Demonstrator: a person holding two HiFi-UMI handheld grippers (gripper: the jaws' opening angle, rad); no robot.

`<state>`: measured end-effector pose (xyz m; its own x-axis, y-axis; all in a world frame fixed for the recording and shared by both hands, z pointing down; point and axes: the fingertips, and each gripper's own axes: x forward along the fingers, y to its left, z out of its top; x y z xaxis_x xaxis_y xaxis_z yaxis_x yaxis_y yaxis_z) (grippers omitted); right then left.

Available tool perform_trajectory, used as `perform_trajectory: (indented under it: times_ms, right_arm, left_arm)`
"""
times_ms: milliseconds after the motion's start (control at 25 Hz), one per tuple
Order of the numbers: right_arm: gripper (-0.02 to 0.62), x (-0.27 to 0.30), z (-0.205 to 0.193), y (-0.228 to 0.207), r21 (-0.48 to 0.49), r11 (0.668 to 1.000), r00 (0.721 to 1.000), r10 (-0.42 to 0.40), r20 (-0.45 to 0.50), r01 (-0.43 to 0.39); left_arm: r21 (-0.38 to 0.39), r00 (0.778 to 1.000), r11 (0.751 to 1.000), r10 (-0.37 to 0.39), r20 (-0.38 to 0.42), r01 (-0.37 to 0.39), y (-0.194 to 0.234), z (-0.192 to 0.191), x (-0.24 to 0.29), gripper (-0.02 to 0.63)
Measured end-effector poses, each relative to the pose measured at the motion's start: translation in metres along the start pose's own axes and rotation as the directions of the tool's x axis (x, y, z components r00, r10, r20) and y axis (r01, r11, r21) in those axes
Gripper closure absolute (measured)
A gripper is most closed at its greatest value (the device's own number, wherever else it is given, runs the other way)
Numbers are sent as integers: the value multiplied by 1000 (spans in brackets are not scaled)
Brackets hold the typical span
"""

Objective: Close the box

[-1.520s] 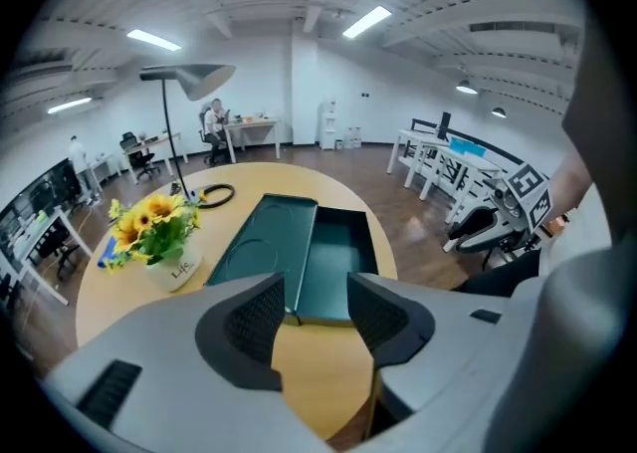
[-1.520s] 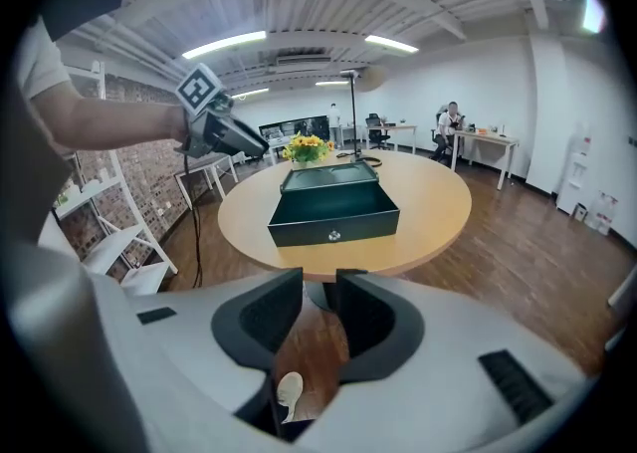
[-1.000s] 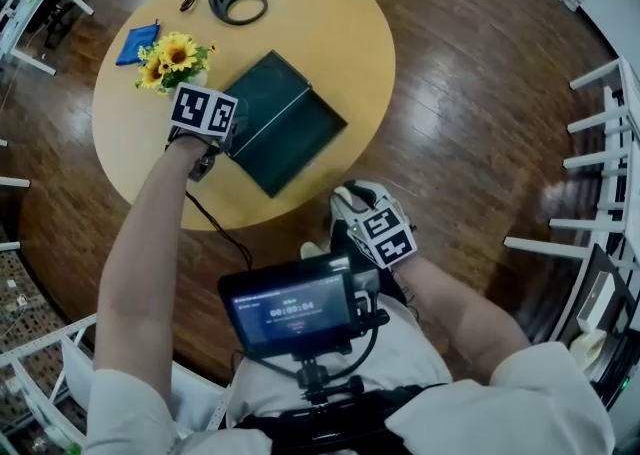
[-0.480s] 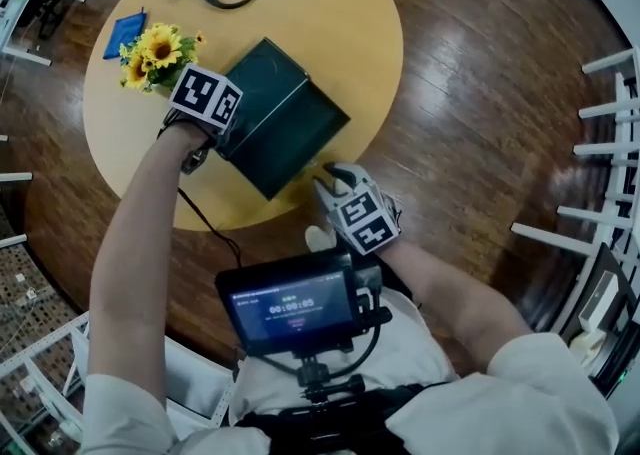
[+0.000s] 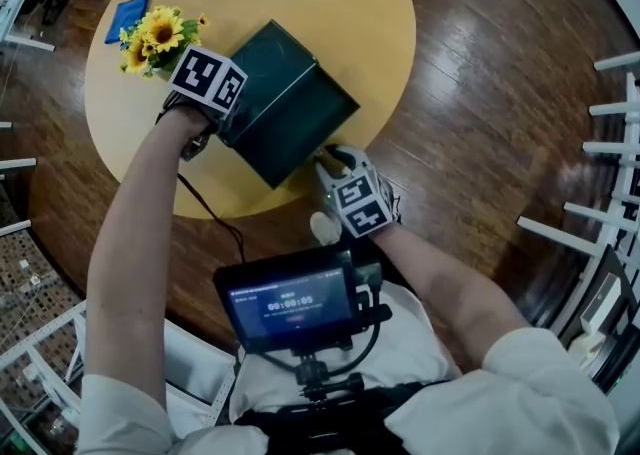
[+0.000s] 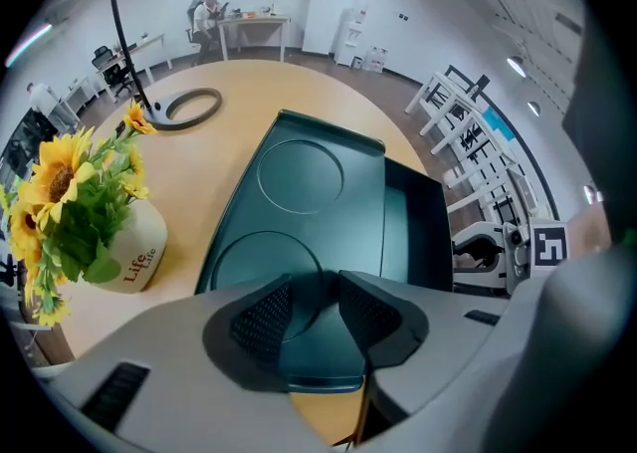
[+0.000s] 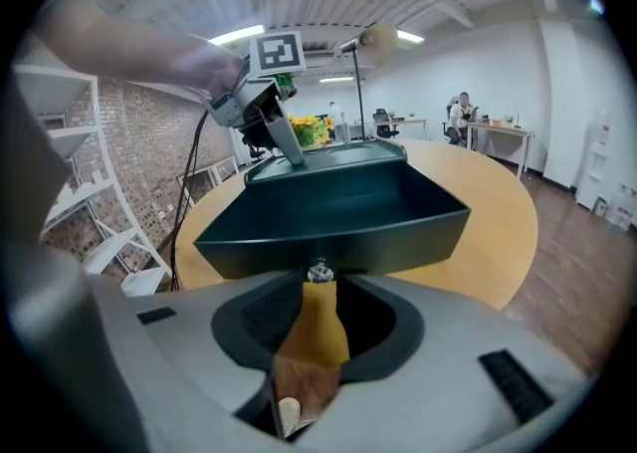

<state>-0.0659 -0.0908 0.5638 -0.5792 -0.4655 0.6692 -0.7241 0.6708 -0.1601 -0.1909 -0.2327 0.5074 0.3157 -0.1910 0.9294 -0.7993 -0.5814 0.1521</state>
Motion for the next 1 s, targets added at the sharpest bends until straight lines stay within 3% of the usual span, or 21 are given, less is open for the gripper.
perform_trajectory:
  times_ms: [200,1000]
  right_arm:
    - [511,3,0,-1,-8,1000,1000,-11,-2,11]
    - [515,12,20,0,35,999,1000,9,26,-10]
  left_arm:
    - [4,1000,1000,-3,-13,3,0,1,1,466]
    - [9,1000,1000,-6,-26,7,-3,1,0,466]
